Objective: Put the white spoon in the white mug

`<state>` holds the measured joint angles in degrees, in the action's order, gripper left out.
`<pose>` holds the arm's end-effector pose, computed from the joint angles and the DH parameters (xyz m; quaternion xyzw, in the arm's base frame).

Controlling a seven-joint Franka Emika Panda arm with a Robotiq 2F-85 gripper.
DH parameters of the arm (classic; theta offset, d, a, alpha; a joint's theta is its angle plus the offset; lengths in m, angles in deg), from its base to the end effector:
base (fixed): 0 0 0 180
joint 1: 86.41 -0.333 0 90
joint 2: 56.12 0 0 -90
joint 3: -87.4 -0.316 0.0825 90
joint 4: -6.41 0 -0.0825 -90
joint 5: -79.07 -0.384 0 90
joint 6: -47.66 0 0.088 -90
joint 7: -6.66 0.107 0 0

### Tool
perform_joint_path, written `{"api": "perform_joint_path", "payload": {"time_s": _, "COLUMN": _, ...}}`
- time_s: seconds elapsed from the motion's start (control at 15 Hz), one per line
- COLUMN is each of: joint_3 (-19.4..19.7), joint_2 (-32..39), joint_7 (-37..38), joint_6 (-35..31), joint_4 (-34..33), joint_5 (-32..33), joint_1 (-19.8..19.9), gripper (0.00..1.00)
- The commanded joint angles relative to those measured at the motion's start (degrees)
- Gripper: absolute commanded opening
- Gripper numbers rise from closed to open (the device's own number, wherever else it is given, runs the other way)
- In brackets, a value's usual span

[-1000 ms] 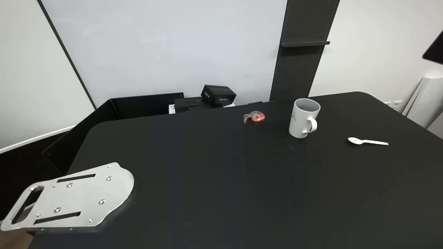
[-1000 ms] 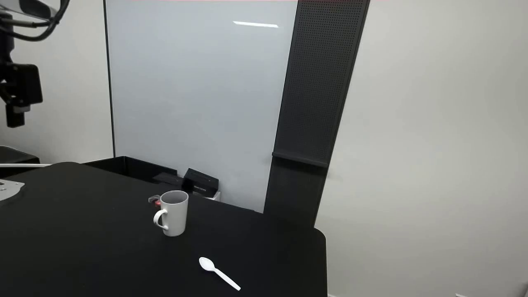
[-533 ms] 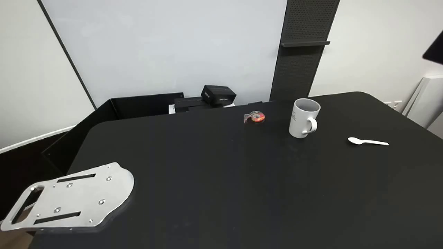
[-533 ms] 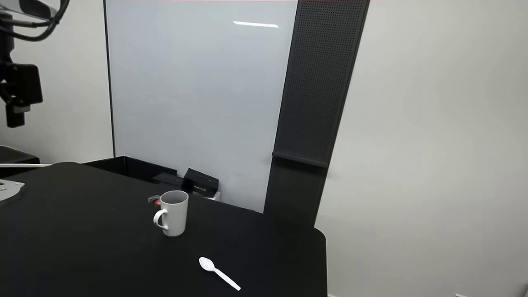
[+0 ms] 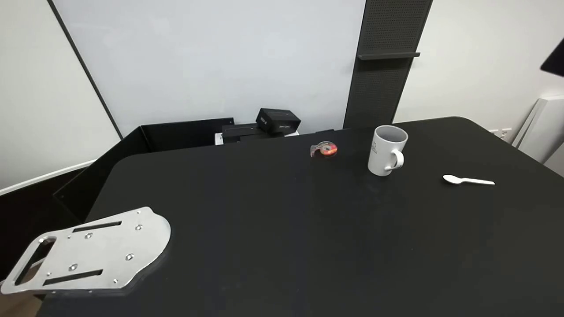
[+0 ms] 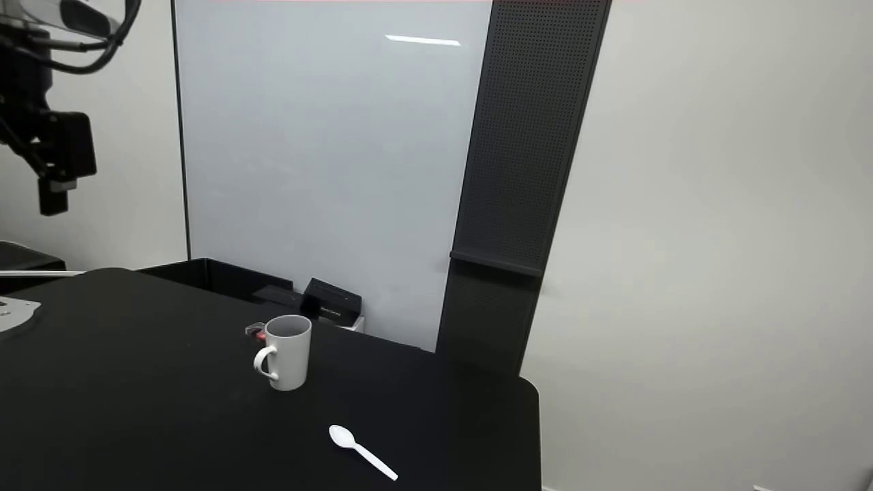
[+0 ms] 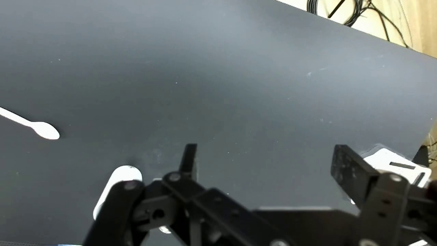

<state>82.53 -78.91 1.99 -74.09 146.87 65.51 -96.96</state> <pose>0.4098 0.1250 0.4507 -0.9892 -0.1130 -0.0277 0.0890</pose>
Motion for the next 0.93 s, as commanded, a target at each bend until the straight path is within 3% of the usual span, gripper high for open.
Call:
{"api": "perform_joint_path", "payload": {"time_s": 0.0, "joint_3": 1.7, "joint_2": -0.1, "joint_7": -1.8, "joint_6": -1.3, "joint_4": 0.9, "joint_5": 1.0, "joint_1": 2.2, "gripper": 1.0}}
{"api": "perform_joint_path", "payload": {"time_s": 0.27, "joint_3": 4.6, "joint_2": 1.0, "joint_7": -9.2, "joint_6": -0.9, "joint_4": 1.0, "joint_5": 3.6, "joint_1": 4.2, "gripper": 1.0}}
{"api": "perform_joint_path", "payload": {"time_s": 0.67, "joint_3": 9.7, "joint_2": 3.8, "joint_7": -29.9, "joint_6": -1.2, "joint_4": 0.0, "joint_5": 12.4, "joint_1": 5.8, "gripper": 1.0}}
{"api": "perform_joint_path", "payload": {"time_s": 0.87, "joint_3": 11.3, "joint_2": 5.0, "joint_7": -37.6, "joint_6": -4.8, "joint_4": -0.4, "joint_5": 17.9, "joint_1": 7.3, "gripper": 1.0}}
